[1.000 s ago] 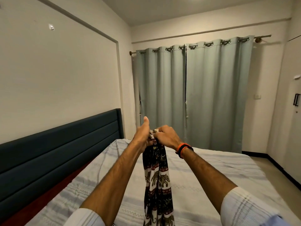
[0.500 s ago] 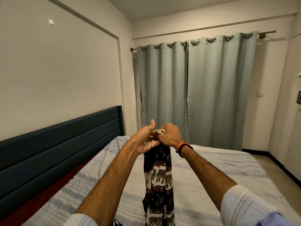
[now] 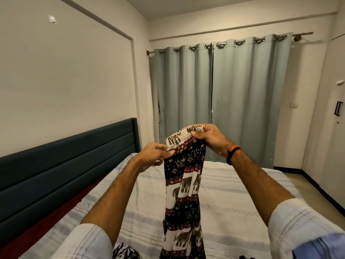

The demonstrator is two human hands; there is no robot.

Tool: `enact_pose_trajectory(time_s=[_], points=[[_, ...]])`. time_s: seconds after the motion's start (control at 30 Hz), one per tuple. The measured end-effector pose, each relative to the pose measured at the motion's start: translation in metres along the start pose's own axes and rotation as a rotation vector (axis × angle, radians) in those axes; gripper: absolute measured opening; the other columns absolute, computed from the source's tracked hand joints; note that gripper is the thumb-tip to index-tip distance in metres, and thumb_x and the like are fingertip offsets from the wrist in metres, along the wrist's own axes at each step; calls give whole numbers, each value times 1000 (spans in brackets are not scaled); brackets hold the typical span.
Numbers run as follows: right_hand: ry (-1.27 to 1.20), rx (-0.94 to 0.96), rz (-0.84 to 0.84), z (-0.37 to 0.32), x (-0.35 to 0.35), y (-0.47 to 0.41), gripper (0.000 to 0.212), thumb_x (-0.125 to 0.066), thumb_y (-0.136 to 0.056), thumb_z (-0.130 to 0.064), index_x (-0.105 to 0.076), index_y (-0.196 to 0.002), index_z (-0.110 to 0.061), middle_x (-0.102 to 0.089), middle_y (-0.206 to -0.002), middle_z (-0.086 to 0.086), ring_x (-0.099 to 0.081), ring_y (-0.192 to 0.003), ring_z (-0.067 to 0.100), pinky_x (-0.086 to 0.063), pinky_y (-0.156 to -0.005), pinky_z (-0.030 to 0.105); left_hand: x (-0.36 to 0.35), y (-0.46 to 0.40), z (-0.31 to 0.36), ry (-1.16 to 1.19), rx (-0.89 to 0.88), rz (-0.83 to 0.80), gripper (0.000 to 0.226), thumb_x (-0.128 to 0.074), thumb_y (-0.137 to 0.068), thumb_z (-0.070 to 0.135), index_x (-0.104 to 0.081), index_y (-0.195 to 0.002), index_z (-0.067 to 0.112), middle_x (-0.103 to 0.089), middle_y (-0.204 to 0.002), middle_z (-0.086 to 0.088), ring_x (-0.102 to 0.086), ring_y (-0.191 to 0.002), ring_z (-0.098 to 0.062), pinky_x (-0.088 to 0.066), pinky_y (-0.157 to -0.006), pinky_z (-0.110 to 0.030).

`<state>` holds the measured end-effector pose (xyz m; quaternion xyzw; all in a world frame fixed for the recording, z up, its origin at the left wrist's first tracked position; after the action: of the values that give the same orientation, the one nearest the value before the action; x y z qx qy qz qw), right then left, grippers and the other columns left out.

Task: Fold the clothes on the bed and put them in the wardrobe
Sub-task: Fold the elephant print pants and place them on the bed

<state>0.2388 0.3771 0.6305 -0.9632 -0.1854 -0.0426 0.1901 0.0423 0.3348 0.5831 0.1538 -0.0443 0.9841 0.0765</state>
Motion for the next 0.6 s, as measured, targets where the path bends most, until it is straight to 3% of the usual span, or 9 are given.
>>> enact_pose_trajectory(time_s=[0.07, 0.2, 0.37, 0.43, 0.5, 0.6], points=[[61, 6, -8, -1, 11, 5, 31, -65, -91, -11, -63, -116, 7, -69, -114, 21, -65, -111, 32, -51, -98, 43, 4, 1, 9, -17, -27, -11, 10, -68, -89, 15, -71, -80, 12, -70, -80, 0, -55, -84, -18, -42, -71, -30], [247, -49, -42, 4, 26, 7, 30, -69, -88, -8, -64, -113, 7, -71, -110, 19, -67, -107, 30, -52, -98, 47, 12, -2, 26, -158, -37, 89, 20, -60, -95, 17, -67, -77, 11, -65, -75, -4, -49, -75, -16, -36, -61, -24], [520, -150, 138, 6, 36, 3, 24, -72, -87, -16, -70, -101, 3, -72, -102, 15, -66, -103, 26, -53, -96, 43, 13, -11, 42, -347, -103, 282, 19, -57, -97, 27, -64, -86, 14, -66, -85, -4, -61, -82, -16, -52, -72, -32], [677, -190, 256, 5, 40, 6, 29, -72, -87, -28, -72, -99, -2, -70, -98, 11, -63, -95, 23, -54, -84, 35, 13, -11, 45, -488, -107, 349, 21, -55, -98, 34, -63, -90, 17, -66, -88, -3, -64, -84, -19, -57, -79, -37], [744, -226, 312, 8, 40, 11, 33, -69, -89, -38, -72, -99, -6, -67, -89, 7, -60, -81, 18, -47, -65, 27, 13, -9, 43, -546, -91, 394, 20, -55, -98, 36, -60, -92, 18, -66, -83, -1, -67, -74, -17, -59, -67, -29], [423, -296, 312, 21, 34, 17, 24, -65, -94, -28, -66, -100, -5, -65, -83, 8, -58, -54, 11, -46, -43, 21, 10, -7, 38, -427, -48, 379, 17, -58, -98, 28, -60, -96, 11, -69, -82, -3, -69, -55, -11, -53, -47, -17]])
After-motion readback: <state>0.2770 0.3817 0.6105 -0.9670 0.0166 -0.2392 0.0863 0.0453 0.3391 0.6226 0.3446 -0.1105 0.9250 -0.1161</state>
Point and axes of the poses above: each hand's wrist, its own y-axis away from the middle knuckle, its own x-axis out of the back of the hand, z = x × y, the point moved 8 cm from there along -y, towards the middle knuckle
